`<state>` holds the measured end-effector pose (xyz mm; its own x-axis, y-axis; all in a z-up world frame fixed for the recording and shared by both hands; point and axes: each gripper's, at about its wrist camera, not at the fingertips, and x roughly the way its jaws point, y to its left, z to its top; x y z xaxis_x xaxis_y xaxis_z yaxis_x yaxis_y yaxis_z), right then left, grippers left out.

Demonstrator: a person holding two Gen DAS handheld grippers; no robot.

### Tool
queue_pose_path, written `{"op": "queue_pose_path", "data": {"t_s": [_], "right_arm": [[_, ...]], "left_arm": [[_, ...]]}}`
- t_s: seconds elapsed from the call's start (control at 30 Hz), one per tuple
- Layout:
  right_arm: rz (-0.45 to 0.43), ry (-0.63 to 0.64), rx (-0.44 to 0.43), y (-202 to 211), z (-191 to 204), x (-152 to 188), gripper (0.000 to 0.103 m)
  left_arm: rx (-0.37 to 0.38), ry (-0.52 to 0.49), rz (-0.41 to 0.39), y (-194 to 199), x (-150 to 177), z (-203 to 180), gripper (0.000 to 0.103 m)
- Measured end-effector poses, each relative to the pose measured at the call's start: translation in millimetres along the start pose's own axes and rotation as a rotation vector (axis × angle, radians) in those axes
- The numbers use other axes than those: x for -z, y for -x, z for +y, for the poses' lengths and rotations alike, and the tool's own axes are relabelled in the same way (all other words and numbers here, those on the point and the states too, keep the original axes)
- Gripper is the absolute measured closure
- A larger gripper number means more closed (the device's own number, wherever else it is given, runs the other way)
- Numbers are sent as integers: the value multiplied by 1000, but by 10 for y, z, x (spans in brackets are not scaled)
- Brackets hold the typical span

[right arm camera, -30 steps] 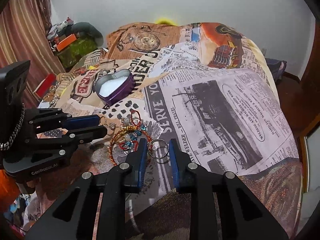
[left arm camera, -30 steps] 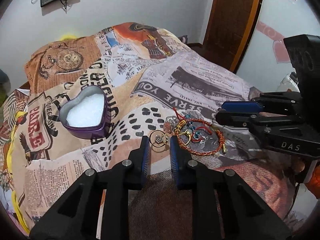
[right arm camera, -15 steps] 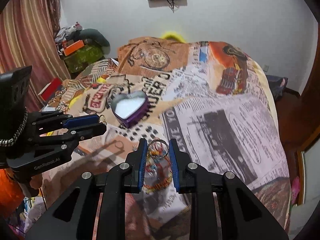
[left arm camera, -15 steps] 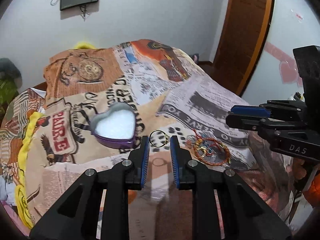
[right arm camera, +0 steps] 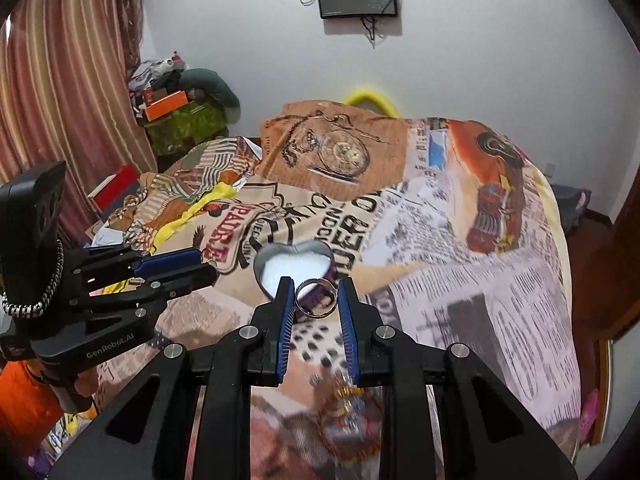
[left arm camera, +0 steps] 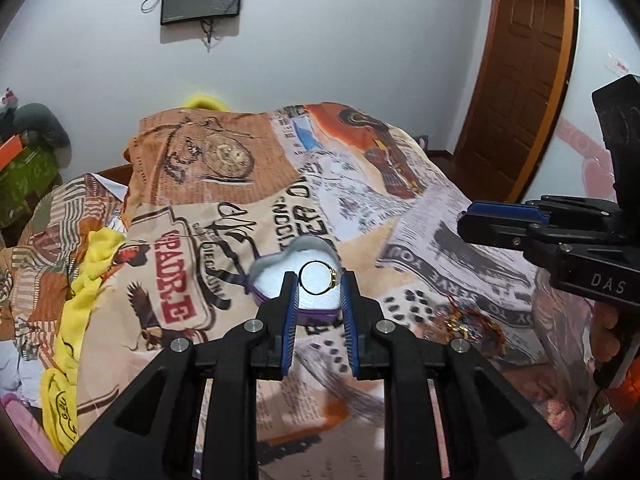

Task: Organize jewelry
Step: 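Carry both rings over the heart tin and open both tools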

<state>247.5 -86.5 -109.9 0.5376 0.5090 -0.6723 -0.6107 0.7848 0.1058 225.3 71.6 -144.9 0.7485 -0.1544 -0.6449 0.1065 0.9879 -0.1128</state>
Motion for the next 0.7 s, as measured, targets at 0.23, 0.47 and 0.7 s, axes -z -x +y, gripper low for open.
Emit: {"op": "queue_pose_path", "data": {"t_s": [0.23,0.47,0.7], "right_arm": [[39,5,-33,-303,41,-136,83],[110,22,-42,-663,104,-222,83],[194,39,-37,-1018,139,-240,83]], "left_arm": [[-6,34,13,-174,-54,196,83],[14,63,78,-488,-27,337,83],[44,70,138,-782,-20,406,83]]}}
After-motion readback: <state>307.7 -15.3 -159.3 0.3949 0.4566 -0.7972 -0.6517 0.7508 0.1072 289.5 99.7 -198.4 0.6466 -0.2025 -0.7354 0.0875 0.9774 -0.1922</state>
